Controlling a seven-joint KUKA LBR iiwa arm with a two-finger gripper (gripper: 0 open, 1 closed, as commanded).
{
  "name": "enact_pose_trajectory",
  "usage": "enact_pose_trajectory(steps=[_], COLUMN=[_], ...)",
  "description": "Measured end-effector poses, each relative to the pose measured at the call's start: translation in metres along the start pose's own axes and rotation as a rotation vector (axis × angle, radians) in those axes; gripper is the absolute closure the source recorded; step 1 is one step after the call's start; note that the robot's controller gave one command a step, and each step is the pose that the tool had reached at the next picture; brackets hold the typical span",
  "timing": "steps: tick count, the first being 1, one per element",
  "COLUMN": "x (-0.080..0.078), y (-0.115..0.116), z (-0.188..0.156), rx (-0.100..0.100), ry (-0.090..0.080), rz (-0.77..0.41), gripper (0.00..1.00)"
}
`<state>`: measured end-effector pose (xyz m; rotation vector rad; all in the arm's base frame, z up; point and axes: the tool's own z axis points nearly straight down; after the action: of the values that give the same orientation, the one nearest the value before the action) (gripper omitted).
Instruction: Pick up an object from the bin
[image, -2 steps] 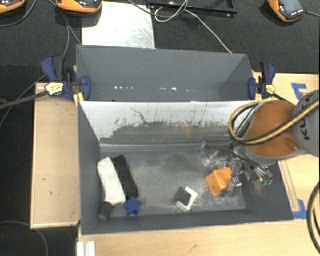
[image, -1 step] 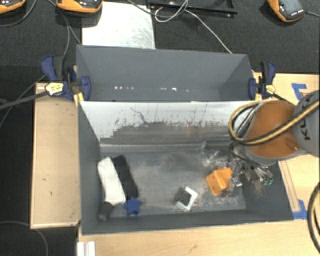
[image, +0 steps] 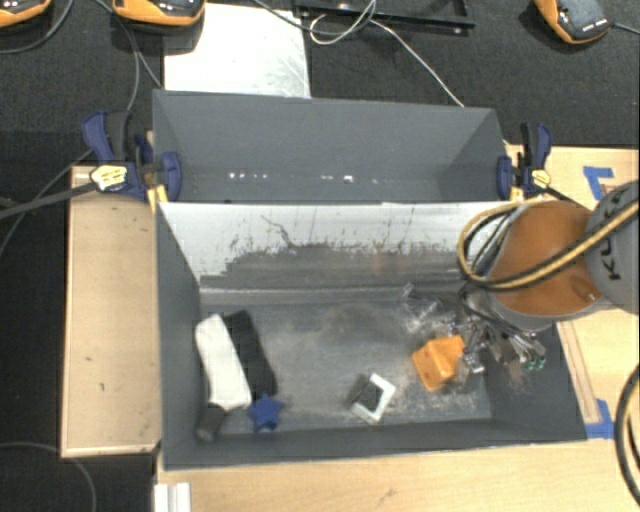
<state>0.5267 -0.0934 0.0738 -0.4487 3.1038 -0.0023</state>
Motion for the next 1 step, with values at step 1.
enact_pose_trajectory(steps=[1], x=[0.0], y=[0.0], z=[0.0], rx=[0.0], ry=[0.0], rz=[-0.001], gripper=[1.0])
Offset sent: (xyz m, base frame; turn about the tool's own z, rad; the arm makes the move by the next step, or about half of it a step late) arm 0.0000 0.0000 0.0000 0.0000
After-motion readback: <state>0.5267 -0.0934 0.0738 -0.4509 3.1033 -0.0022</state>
